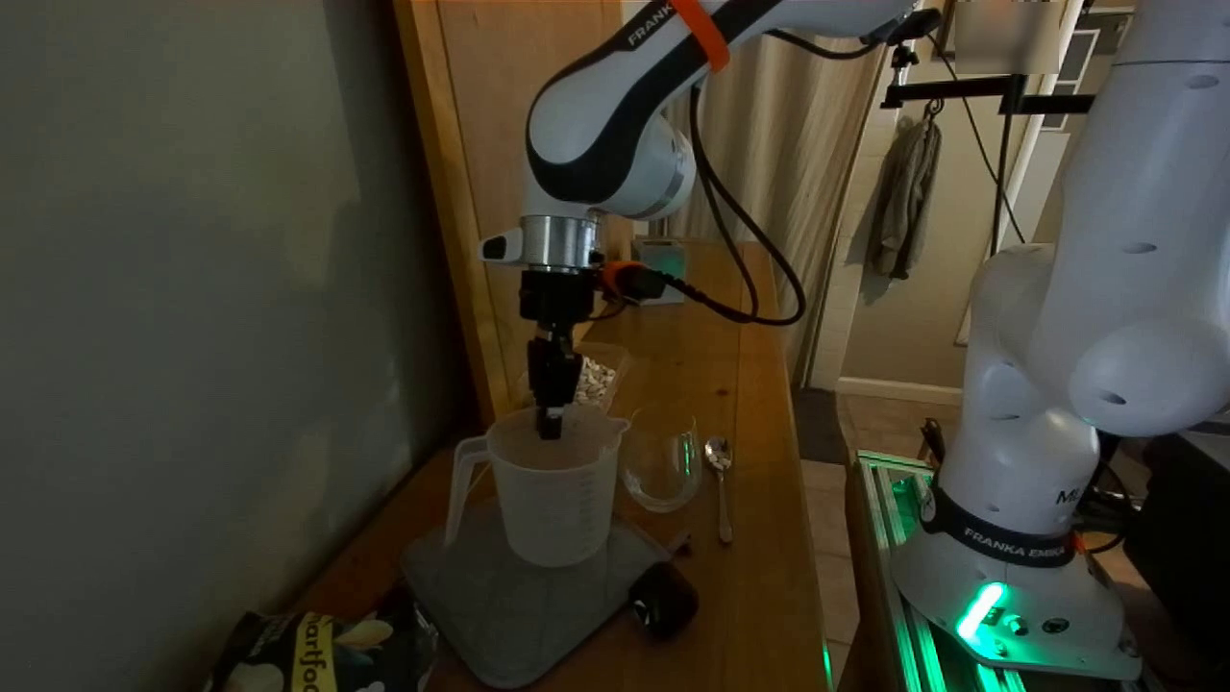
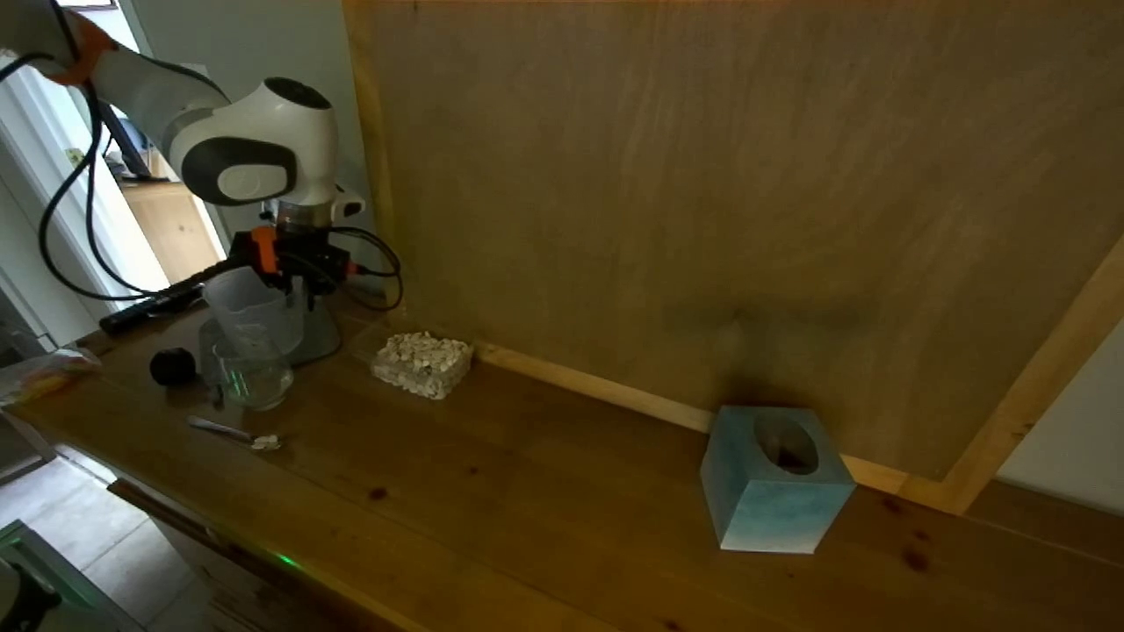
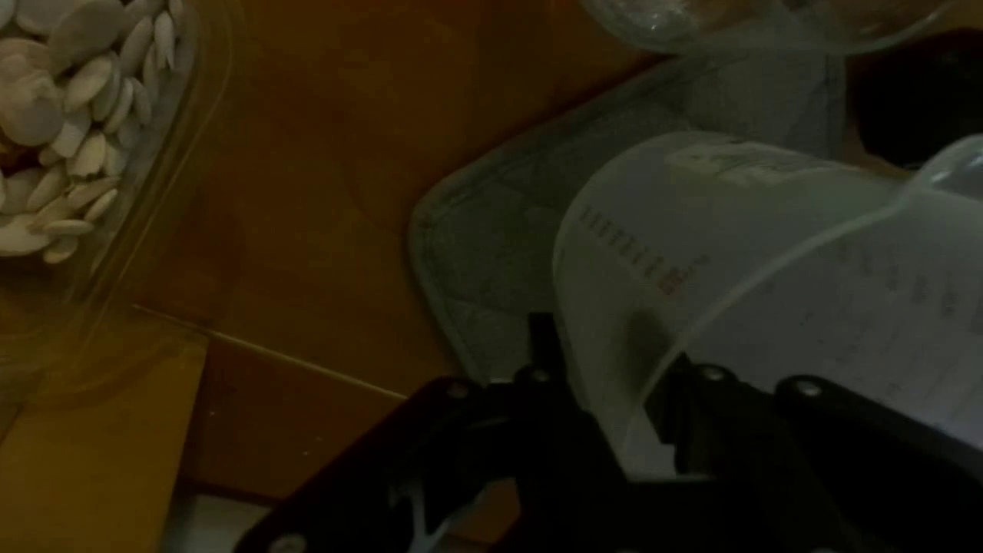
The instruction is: Pour the water in the jar into the glass cup
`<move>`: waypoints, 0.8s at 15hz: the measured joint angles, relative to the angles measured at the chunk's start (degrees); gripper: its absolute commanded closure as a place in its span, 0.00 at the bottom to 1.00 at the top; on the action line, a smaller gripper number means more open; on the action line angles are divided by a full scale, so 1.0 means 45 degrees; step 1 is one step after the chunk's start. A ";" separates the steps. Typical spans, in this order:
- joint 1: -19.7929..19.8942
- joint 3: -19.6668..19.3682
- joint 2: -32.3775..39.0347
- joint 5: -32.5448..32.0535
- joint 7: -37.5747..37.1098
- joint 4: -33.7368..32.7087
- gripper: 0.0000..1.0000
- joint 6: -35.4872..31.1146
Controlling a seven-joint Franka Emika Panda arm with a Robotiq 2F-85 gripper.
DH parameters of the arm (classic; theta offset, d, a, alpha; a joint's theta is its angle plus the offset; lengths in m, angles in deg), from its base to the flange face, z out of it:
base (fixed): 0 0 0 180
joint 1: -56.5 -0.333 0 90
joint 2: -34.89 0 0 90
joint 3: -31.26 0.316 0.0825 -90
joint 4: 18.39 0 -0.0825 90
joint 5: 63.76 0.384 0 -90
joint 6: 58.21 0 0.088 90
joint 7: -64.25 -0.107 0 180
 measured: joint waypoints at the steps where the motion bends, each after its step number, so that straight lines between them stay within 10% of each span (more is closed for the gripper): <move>1: -0.0017 0.0001 0.0008 -0.0002 0.0000 -0.0025 0.31 -0.0007; 5: -0.0200 0.0051 -0.0002 -0.0009 0.0000 -0.0190 0.03 -0.0053; 12: -0.0599 0.0226 -0.0702 -0.0167 -0.0144 -0.0280 0.00 -0.0126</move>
